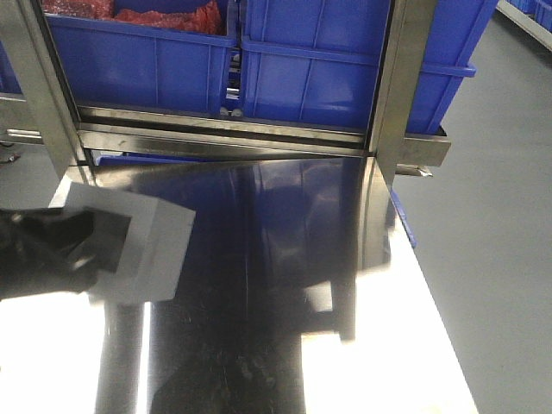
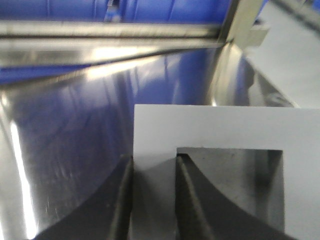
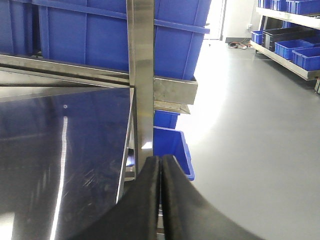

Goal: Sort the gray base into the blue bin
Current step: 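Lift the gray block off the table with the left gripper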

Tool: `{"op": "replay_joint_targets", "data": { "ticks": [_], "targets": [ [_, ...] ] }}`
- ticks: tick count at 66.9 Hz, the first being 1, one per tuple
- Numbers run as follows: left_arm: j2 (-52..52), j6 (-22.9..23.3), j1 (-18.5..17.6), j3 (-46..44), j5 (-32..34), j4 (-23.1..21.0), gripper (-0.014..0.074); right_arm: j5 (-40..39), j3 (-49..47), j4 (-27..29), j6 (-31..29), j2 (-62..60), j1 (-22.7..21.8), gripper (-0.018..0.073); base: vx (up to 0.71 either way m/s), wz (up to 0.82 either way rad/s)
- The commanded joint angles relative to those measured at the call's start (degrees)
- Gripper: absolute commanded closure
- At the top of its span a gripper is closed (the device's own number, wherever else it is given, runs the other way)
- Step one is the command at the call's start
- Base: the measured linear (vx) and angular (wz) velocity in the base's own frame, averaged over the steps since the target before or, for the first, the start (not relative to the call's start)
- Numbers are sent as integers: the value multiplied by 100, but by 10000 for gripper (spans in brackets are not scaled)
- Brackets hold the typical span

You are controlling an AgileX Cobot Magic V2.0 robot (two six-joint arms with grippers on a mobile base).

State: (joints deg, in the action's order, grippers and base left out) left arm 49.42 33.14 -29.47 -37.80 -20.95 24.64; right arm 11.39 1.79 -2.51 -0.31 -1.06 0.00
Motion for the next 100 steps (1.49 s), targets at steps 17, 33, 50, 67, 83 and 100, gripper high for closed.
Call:
{"op": "replay_joint_targets", "data": {
  "ticks": [17,33,50,67,83,100],
  "targets": [
    [-2377,23,-32,1512,1630,542,605,-408,32,-49,-38,-47,-30,564,0,0],
    [-3235,23,-32,2154,1780,524,603,-408,32,-49,-38,-47,-30,564,0,0],
    [-3226,23,-32,2165,1795,516,603,-409,32,-49,-38,-41,-30,564,0,0],
    [-3226,23,-32,2165,1770,516,603,-409,32,-49,-38,-41,-30,564,0,0],
    [-3226,23,-32,2165,1770,516,603,-409,32,-49,-38,-41,-30,564,0,0],
    [-3226,23,-32,2165,1770,516,603,-414,32,-49,-38,-42,-30,564,0,0]
  ]
}}
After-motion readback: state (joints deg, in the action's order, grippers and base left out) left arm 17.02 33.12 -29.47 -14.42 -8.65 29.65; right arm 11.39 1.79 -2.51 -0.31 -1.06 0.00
